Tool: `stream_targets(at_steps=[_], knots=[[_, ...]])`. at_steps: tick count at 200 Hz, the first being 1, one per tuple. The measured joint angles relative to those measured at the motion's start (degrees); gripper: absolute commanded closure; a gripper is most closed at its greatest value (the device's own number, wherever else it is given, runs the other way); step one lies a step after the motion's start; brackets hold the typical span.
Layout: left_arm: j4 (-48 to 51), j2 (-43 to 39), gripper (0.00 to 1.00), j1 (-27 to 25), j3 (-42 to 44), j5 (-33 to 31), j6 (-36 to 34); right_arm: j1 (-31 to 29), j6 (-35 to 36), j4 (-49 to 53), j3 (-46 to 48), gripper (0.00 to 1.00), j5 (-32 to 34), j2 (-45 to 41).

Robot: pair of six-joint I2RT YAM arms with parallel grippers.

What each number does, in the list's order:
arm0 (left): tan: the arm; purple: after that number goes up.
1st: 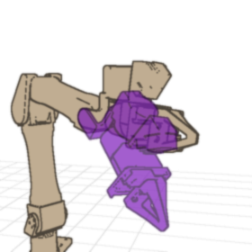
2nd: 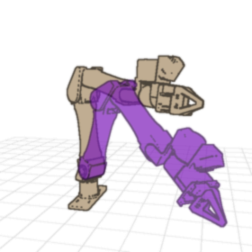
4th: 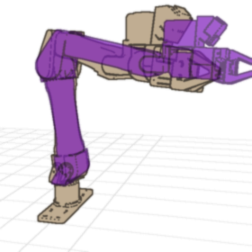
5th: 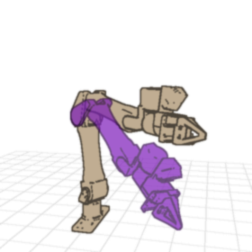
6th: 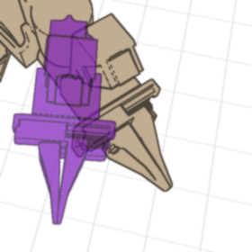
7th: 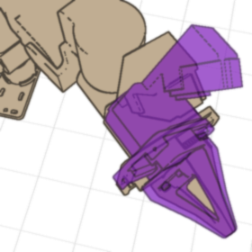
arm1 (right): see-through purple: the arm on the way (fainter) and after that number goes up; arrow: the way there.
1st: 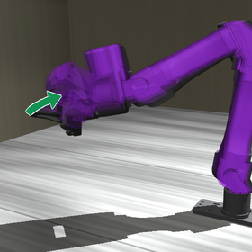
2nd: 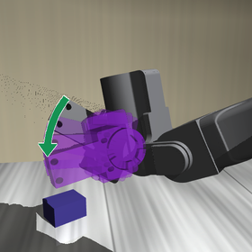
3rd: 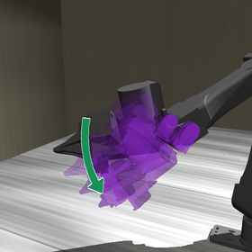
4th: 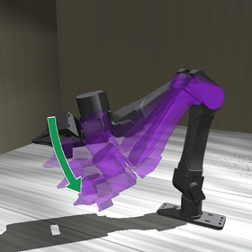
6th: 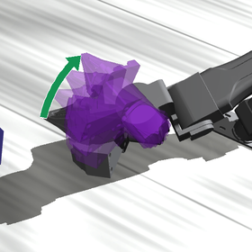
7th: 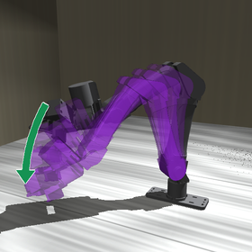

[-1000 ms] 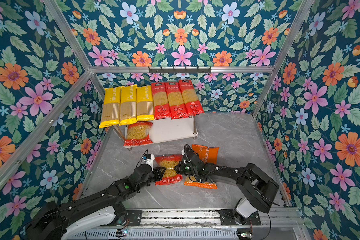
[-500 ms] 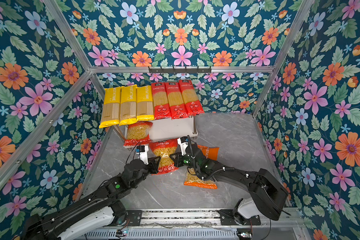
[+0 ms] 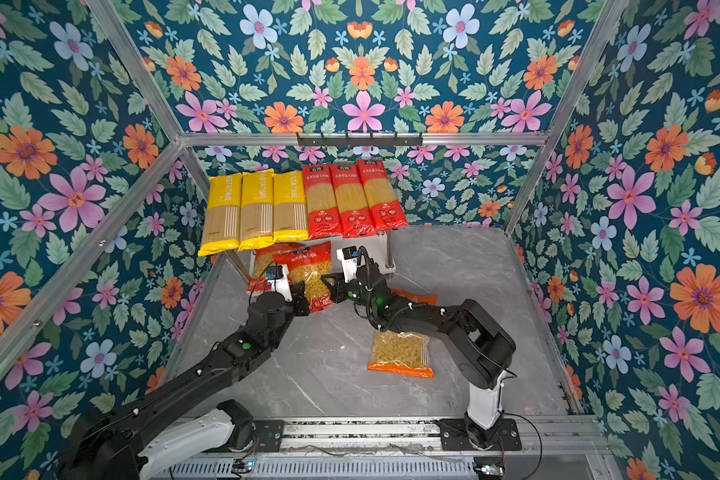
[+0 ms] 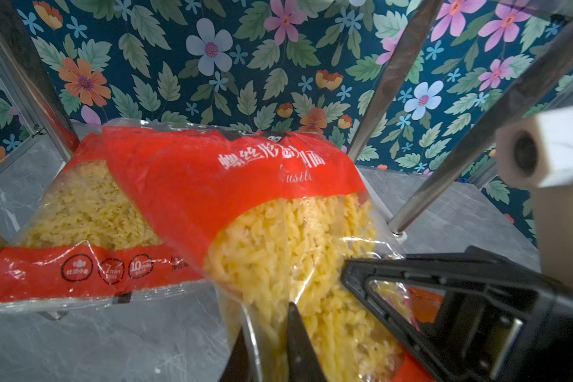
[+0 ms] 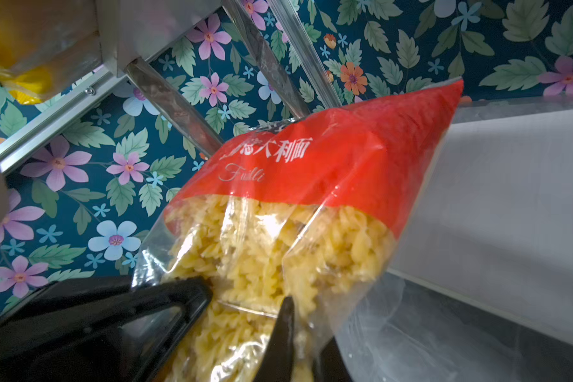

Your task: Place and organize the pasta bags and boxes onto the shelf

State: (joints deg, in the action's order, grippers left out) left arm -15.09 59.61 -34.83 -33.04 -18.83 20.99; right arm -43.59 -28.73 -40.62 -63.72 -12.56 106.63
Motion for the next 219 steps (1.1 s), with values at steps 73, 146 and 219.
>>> stream_targets(at_steps=[73, 146, 219], knots=[[-8.74, 11.85, 0.93, 5.53, -2.23, 4.07, -1.70, 2.51, -1.36, -2.16, -10.56, 1.00, -0.79, 12.55], [-13.27, 25.03, 0.93, 8.52, -8.48, 5.60, -1.84, 4.85, -3.74, 5.64, -18.73, 0.80, 1.57, 17.59], [-13.55, 31.91, 0.96, 10.08, -12.66, 4.76, -1.31, 5.29, -7.67, 11.78, -13.75, 0.45, 8.66, 13.05]])
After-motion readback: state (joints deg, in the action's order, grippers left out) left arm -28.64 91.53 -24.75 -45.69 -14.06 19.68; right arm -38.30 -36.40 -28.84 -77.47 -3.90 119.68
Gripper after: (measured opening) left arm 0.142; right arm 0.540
